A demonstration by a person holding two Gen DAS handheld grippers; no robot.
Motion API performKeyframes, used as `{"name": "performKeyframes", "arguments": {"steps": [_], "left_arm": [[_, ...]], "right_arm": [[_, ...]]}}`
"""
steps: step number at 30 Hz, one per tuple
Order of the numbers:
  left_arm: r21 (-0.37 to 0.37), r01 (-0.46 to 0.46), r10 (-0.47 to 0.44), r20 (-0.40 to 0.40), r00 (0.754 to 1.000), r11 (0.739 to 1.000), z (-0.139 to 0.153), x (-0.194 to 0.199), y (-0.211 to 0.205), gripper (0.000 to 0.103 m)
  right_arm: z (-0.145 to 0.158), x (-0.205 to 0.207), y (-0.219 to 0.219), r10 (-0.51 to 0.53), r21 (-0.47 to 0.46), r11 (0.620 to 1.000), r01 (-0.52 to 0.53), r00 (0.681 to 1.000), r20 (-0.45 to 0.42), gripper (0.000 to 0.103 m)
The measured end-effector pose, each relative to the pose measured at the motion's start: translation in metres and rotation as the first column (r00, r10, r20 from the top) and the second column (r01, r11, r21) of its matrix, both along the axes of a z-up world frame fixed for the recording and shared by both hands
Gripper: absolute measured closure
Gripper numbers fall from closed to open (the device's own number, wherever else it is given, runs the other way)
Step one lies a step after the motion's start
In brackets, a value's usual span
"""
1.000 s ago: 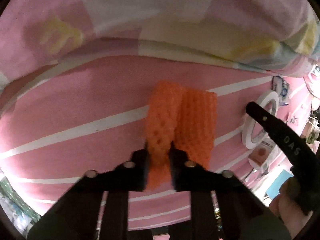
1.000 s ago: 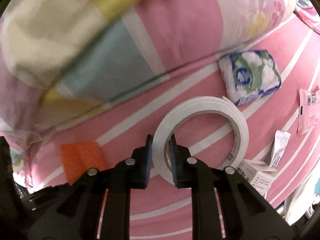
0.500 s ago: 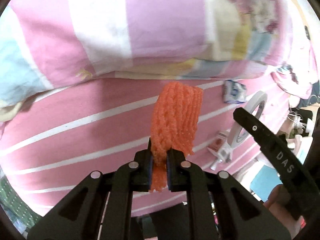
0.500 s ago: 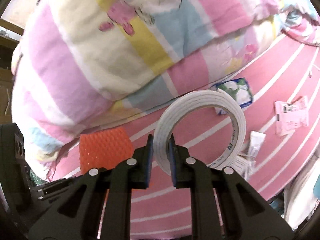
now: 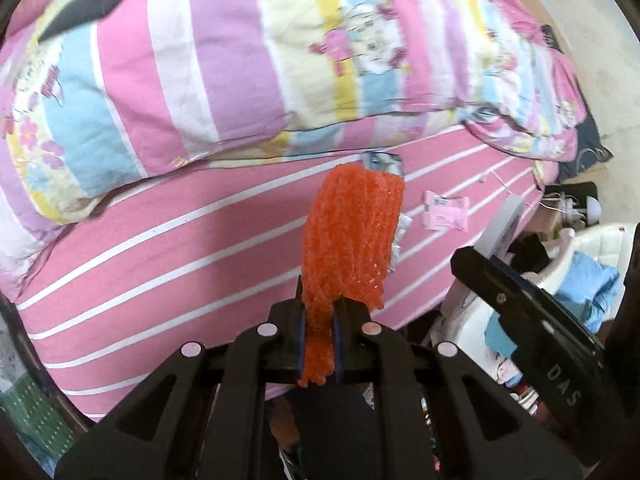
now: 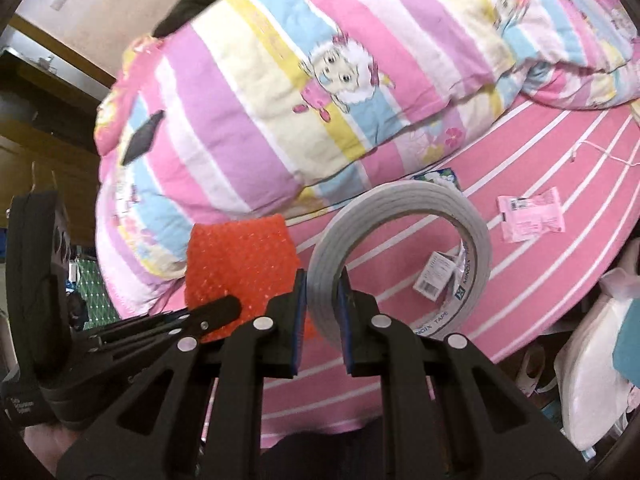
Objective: Collect trash
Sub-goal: 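Carry the orange net and tape roll in both tools to the black bin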
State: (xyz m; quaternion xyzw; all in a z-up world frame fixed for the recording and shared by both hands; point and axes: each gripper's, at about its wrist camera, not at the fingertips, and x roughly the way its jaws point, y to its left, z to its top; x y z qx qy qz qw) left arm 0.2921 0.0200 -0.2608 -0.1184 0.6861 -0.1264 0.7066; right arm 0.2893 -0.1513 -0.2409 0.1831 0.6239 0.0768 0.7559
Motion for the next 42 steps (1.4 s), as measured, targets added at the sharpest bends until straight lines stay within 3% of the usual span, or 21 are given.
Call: {"name": "performKeyframes", "arguments": {"steps": [10, 23, 35, 42], "left_arm": [[-0.037, 0.137, -0.130, 0.138, 0.982, 0.990, 0.088, -0.047, -0.039, 0.093], [-0.041, 0.268, -0.252, 0.237, 0.938, 0.962, 0.137, -0.087, -0.117, 0.093], [-0.032, 0.375, -0.351, 0.288, 0.891, 0.926, 0.164, -0.120, -0.264, 0.093], [-0.016, 0.471, -0.446, 0.295, 0.845, 0.882, 0.169, -0.146, -0.372, 0.093]], "right_arm": [[0.080, -0.064, -0.029, -0.089, -0.040, 0.995, 0.094, 0.991, 0.102, 0.088], [0.123, -0.126, -0.122, -0.247, -0.038, 0.965, 0.259, 0.950, 0.192, 0.088], [0.139, -0.181, -0.264, -0.326, -0.029, 0.939, 0.342, 0.915, 0.237, 0.088], [0.136, -0.221, -0.379, -0.439, -0.016, 0.890, 0.455, 0.867, 0.236, 0.088]]}}
